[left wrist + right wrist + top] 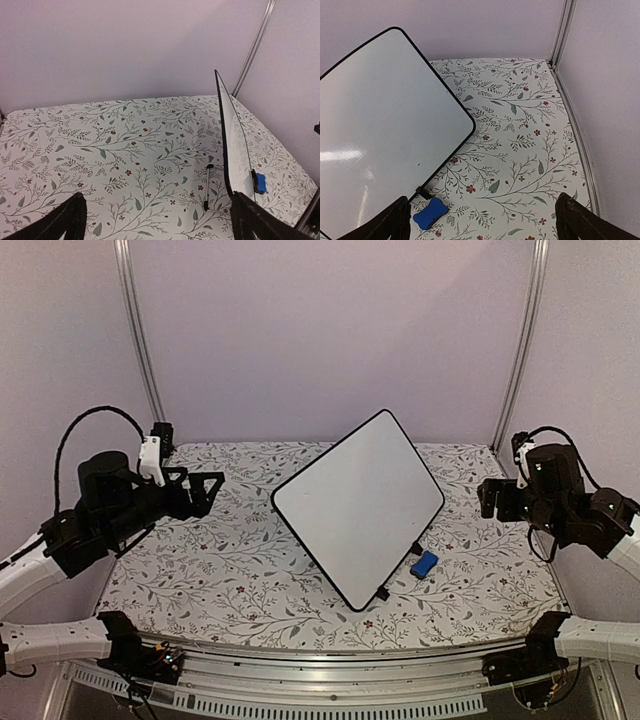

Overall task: Erase the whiteboard
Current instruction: Reset both arms

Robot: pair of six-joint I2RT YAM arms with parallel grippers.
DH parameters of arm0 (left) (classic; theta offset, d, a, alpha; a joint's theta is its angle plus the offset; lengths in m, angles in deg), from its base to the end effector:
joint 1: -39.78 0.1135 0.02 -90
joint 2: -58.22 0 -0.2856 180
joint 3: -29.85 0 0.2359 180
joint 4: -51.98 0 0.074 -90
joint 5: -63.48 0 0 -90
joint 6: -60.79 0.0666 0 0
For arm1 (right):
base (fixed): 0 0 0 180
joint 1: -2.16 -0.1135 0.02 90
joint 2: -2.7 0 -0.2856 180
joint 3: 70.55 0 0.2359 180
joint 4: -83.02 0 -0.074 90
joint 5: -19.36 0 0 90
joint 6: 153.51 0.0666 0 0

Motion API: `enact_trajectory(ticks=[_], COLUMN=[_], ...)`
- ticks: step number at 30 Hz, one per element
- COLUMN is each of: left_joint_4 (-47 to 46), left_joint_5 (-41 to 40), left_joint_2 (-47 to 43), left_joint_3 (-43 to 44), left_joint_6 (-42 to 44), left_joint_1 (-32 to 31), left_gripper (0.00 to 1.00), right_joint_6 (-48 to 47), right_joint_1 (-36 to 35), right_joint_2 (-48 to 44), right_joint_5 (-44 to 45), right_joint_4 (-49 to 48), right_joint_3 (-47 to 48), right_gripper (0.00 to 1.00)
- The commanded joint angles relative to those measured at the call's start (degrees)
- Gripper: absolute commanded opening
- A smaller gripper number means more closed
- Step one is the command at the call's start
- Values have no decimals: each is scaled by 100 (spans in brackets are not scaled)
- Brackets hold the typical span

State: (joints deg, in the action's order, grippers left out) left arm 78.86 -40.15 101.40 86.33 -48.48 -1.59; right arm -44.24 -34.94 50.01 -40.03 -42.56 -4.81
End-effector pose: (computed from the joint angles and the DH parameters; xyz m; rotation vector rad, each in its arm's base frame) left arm 0.1426 -0.1046 0.3306 0.1814 1.8248 -0.5372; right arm 0.1452 0.0673 0.3208 -0.0358 2.1008 -0.0010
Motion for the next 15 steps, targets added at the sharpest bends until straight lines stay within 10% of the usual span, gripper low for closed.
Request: enact_trajectory(ticks=[1,15], left_joint_4=[-170,701], left_joint_5=[-298,-460], left_joint_2=[-207,152], left_joint_3=[-307,238], left_joint_6=[171,717], left_joint_1=[-83,-85], left_gripper=[100,100], right_joint_6=[105,139], right_joint_1=[1,1], right_joint_2=[-345,-380], right_joint_5=[408,525], right_joint_4=[90,97], right_joint_3=[-90,-62], right_gripper=[99,99])
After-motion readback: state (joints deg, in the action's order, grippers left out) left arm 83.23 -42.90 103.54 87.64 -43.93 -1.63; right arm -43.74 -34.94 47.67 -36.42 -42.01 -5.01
